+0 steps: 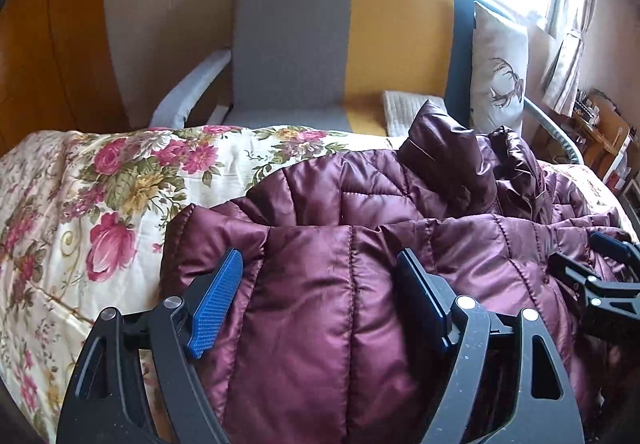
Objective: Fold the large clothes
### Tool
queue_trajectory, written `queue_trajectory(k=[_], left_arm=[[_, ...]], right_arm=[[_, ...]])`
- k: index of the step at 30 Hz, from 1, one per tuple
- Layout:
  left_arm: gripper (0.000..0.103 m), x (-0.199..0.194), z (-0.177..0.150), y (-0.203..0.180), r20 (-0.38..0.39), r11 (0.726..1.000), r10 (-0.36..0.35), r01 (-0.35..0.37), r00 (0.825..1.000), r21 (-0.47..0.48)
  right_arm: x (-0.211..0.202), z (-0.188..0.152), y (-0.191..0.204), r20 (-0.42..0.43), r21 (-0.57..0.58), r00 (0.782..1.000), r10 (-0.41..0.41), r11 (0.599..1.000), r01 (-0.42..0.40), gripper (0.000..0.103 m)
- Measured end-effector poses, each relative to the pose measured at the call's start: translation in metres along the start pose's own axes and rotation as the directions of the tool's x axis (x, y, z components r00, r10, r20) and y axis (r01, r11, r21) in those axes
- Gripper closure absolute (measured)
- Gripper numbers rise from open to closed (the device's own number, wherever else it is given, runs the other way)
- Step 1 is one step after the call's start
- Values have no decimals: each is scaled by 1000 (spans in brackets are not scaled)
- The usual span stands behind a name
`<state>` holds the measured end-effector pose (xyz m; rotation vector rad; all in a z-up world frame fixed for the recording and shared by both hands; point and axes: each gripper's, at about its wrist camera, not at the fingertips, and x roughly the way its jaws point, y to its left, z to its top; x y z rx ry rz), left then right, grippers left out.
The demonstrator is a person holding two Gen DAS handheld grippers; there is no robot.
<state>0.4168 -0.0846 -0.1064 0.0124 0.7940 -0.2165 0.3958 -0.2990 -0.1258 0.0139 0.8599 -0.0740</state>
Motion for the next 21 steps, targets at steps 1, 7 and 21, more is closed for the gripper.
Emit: queue_trajectory(k=[1, 7, 21], left_arm=[[25, 1, -2, 1, 3, 1000, -3, 3, 1000, -7], [24, -13, 0, 3, 18, 999, -18, 19, 1000, -36], [20, -152, -35, 4, 185, 999, 15, -6, 983, -49]], right_arm=[[3, -3, -2, 12, 2, 1000, 7, 1000, -7, 6], [2, -10, -2, 19, 9, 1000, 22, 1000, -22, 5], [-76, -34, -17, 57, 112, 994, 91, 989, -97, 2]])
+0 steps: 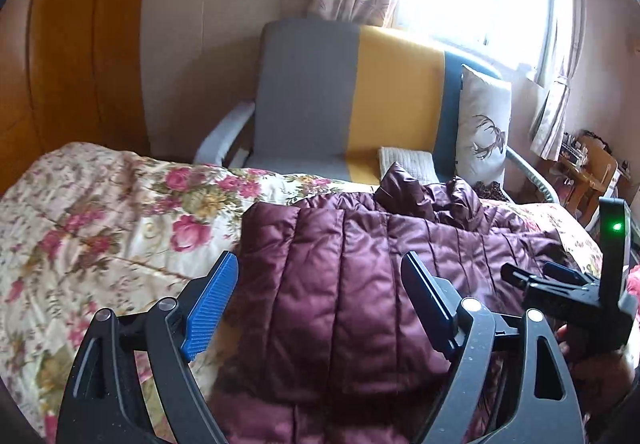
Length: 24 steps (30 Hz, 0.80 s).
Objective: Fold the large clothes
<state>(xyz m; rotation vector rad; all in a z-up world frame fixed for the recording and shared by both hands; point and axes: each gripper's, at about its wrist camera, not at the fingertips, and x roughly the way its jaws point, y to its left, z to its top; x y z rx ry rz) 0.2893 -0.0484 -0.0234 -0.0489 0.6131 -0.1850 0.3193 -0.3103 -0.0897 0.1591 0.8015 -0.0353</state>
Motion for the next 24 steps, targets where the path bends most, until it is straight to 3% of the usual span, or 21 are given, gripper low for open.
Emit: queue_trajectory(k=[11, 24], left_arm=[[21, -44, -40, 6, -26, 999, -19, 18, 999, -31], [21, -67, -89, 20, -97, 999, -6, 3, 995, -36]], right_arm=[[-52, -57, -12, -45, 14, 999, 12, 1000, -11, 2], [-94, -120, -49, -112, 127, 993, 40, 992, -26, 2]])
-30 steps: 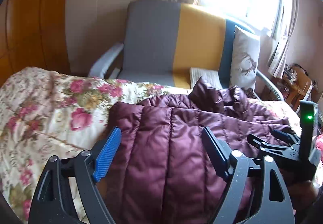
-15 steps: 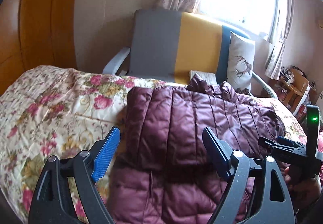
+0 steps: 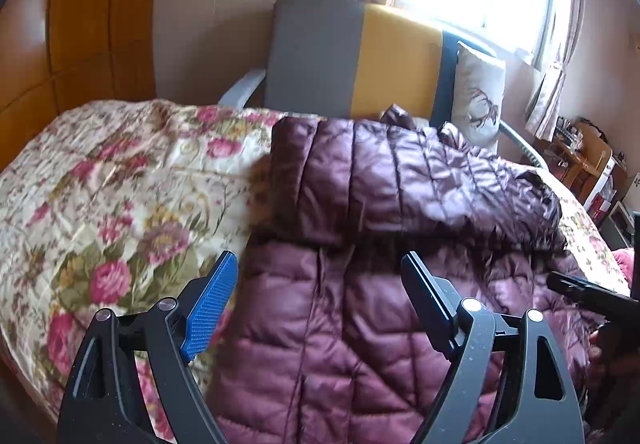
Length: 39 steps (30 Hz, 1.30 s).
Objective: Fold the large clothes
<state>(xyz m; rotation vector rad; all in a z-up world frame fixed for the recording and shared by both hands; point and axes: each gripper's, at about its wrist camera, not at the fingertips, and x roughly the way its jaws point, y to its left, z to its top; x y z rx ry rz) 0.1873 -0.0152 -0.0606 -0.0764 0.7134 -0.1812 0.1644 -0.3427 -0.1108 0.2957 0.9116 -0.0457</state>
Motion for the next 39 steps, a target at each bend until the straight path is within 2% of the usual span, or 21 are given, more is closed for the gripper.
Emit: queue_trajectory(k=[8, 16, 23, 29, 35, 38, 39], left_arm=[[20, -2, -26, 9, -44, 1000, 16, -16, 999, -11], [21, -3, -43, 17, -81, 999, 36, -37, 996, -19], [21, -13, -55, 23, -91, 999, 48, -49, 995, -16], [21, -34, -71, 40, -109, 999, 40, -42, 993, -16], [22, -66, -96, 77, -137, 996, -10, -3, 991, -91], [22, -76, -111, 89, -167, 989, -84, 62, 982, -134], [26, -79, -116, 89, -179, 987, -112, 89, 977, -134]], right_arm=[[-24, -26, -20, 3, 18, 1000, 4, 1000, -4, 2], [-35, -48, -21, 4, -41, 1000, -18, 999, 18, 2], [-45, -56, -23, -12, -55, 1000, -3, 999, 3, 2], [-71, -58, -37, -22, -36, 1000, 13, 999, -14, 2], [-101, -66, -69, -25, -3, 1000, -7, 1000, 7, 2], [-100, -80, -89, -87, 43, 996, -7, 999, 11, 2], [-100, -85, -94, -100, 55, 995, -8, 998, 13, 2]])
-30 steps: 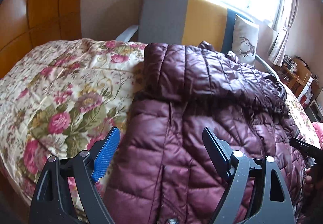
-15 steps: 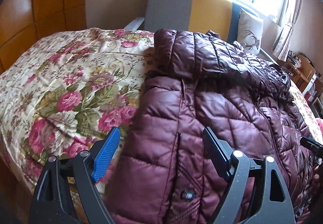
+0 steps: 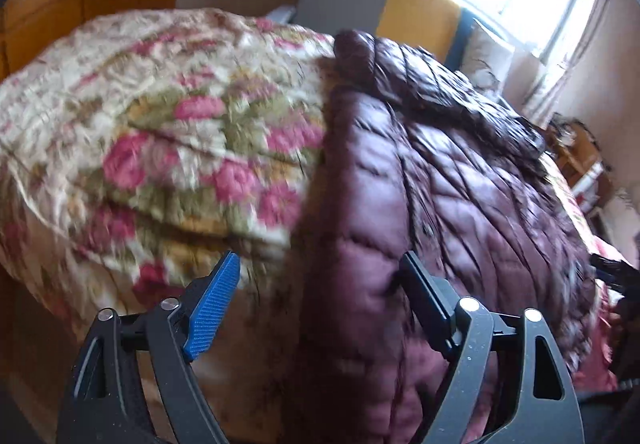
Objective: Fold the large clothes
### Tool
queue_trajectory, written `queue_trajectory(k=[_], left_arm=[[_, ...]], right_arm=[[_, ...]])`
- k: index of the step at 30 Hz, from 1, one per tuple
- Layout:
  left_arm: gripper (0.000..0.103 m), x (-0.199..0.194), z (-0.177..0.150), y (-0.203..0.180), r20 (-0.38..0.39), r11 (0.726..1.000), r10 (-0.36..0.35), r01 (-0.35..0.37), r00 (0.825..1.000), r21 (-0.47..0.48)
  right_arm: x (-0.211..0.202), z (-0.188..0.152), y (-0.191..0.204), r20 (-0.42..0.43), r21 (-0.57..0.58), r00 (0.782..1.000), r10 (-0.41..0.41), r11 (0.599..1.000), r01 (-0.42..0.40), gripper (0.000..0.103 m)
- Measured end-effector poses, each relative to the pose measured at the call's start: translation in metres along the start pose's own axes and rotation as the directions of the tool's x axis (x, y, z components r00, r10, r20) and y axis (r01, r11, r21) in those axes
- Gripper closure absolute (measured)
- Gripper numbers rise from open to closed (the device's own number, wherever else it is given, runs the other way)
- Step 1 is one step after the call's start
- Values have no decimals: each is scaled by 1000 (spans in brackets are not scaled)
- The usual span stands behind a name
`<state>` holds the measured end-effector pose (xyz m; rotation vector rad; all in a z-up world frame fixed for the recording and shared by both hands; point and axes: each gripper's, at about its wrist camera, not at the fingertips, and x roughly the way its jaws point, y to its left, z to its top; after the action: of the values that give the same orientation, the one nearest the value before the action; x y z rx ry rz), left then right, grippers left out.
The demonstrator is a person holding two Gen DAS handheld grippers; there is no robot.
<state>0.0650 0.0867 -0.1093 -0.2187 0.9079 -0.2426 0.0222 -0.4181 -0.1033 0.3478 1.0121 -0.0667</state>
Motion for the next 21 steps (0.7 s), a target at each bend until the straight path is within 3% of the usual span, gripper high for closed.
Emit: queue_trajectory(k=[4, 8, 12, 14, 16, 19, 20, 21], left_arm=[[32, -2, -15, 0, -44, 997, -71, 71, 997, 9], [35, -2, -18, 1, -92, 986, -167, 166, 982, -17], [40, -3, -29, -21, -130, 980, -155, 170, 979, 105], [56, 0, -27, -22, -144, 980, -155, 171, 977, 100], [76, -7, -20, -20, -148, 974, -204, 216, 968, 70], [84, -34, 1, -17, -94, 934, -355, 357, 930, 3], [84, -46, 13, -14, -50, 909, -417, 415, 908, -33], [84, -52, 21, -14, -25, 897, -442, 440, 897, -46]], right_arm=[[7, -22, -20, -82, 43, 995, 54, 998, -51, 2], [18, -46, -32, -180, 74, 975, 129, 990, -118, 2], [28, -69, -35, -245, 98, 945, 215, 976, -197, 3], [30, -76, -27, -274, 63, 936, 222, 975, -213, 13], [23, -75, -19, -283, 26, 927, 244, 969, -247, 48], [-5, -65, 0, -283, -64, 918, 279, 949, -308, 76], [-20, -59, 7, -268, -81, 911, 314, 935, -346, 79], [-36, -52, 13, -242, -98, 905, 349, 920, -380, 82]])
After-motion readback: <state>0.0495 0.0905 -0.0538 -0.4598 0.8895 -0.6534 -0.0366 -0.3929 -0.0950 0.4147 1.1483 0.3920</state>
